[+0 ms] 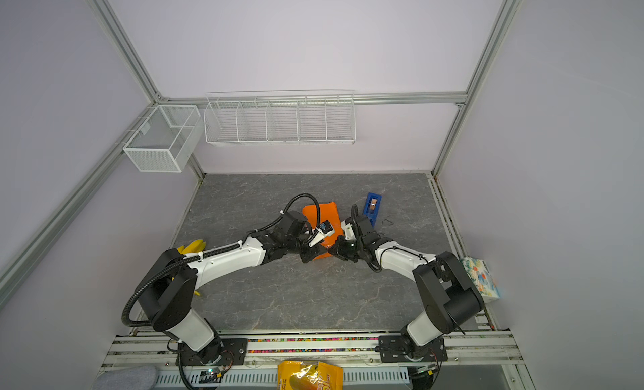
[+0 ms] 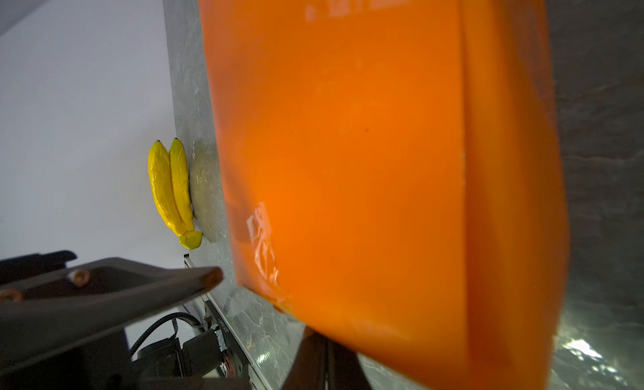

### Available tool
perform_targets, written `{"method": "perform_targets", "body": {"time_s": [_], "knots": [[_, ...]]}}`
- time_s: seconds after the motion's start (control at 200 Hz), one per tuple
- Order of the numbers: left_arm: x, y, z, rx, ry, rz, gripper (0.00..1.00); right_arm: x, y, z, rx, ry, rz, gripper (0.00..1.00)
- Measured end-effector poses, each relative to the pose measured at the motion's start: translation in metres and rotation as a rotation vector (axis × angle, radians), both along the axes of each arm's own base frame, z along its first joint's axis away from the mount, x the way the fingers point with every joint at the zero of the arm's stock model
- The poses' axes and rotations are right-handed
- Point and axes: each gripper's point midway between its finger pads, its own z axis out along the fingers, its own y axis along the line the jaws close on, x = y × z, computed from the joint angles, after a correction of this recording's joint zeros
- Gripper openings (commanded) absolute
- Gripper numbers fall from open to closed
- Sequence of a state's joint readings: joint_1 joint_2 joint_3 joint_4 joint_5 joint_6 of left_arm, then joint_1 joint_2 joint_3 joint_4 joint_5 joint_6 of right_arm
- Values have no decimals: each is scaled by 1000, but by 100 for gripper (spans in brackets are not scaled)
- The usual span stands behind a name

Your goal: Wrap the gift box in paper

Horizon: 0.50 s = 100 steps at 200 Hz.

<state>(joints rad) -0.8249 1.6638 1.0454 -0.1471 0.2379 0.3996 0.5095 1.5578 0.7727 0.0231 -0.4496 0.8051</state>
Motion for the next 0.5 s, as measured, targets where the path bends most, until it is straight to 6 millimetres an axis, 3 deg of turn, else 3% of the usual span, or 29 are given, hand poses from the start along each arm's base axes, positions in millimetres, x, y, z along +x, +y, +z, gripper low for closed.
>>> {"method": "perform_targets", "body": {"time_s": [0.195,0.5], "knots": [[12,9,-17,75,-39,41,45,0,0,0,1,2,-2,7],[24,7,-19,91,-73,73,42,0,0,0,2,4,-5,7]]}}
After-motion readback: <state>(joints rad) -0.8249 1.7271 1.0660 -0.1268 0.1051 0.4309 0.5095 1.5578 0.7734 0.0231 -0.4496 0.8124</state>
